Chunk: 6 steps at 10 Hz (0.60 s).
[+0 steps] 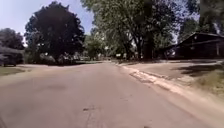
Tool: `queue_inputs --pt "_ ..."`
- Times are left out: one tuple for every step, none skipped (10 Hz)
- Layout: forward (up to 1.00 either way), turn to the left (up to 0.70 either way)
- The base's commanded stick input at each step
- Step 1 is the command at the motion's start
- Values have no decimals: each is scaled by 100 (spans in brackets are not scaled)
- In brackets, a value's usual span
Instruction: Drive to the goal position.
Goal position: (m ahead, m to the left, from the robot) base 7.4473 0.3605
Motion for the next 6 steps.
queue_inputs --pt "50 0" --pt "50 0" --pt "50 0" --pt "50 0" --pt "50 0" --pt "50 0"
